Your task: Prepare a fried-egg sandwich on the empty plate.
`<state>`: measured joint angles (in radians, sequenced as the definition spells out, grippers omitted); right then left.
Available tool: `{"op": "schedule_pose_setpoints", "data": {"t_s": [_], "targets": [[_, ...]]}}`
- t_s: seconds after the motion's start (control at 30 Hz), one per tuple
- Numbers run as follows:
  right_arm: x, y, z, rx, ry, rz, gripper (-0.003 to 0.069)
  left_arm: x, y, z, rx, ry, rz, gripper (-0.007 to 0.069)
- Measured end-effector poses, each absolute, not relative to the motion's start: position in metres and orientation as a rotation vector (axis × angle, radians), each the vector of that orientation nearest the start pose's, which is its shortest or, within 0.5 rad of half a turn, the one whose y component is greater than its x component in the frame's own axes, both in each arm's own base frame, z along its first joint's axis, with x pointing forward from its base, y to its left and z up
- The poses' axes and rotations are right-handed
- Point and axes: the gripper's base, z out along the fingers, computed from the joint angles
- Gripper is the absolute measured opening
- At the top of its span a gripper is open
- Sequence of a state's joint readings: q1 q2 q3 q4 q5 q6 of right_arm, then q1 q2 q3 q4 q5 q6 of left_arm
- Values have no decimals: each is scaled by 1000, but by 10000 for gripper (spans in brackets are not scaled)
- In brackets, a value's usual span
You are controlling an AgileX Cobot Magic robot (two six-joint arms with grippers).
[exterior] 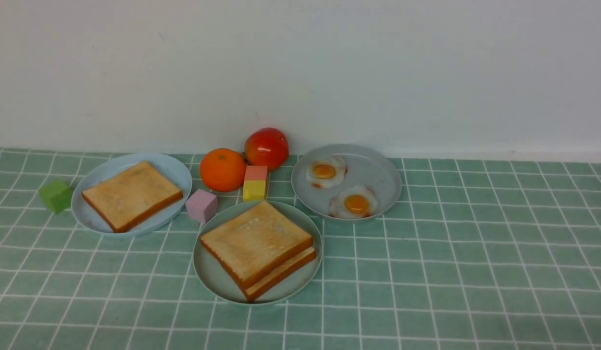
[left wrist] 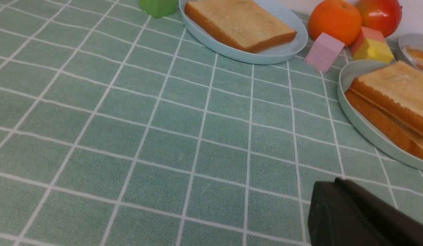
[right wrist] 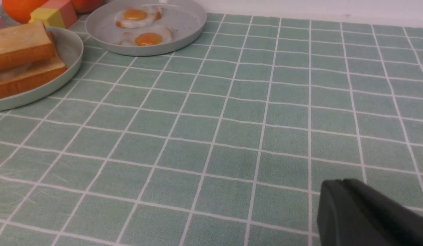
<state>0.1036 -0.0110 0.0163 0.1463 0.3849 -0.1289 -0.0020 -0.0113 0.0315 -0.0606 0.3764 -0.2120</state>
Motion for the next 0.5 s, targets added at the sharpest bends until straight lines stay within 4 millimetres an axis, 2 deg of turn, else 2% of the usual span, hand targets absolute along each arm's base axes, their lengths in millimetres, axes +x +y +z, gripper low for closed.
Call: {"op": "schedule_pose_setpoints", "data": {"t_s": [0.5], "targets": [[51, 10, 174, -128, 1867, 127, 33, 53, -2, 169, -235, 1870, -206, -13]]}}
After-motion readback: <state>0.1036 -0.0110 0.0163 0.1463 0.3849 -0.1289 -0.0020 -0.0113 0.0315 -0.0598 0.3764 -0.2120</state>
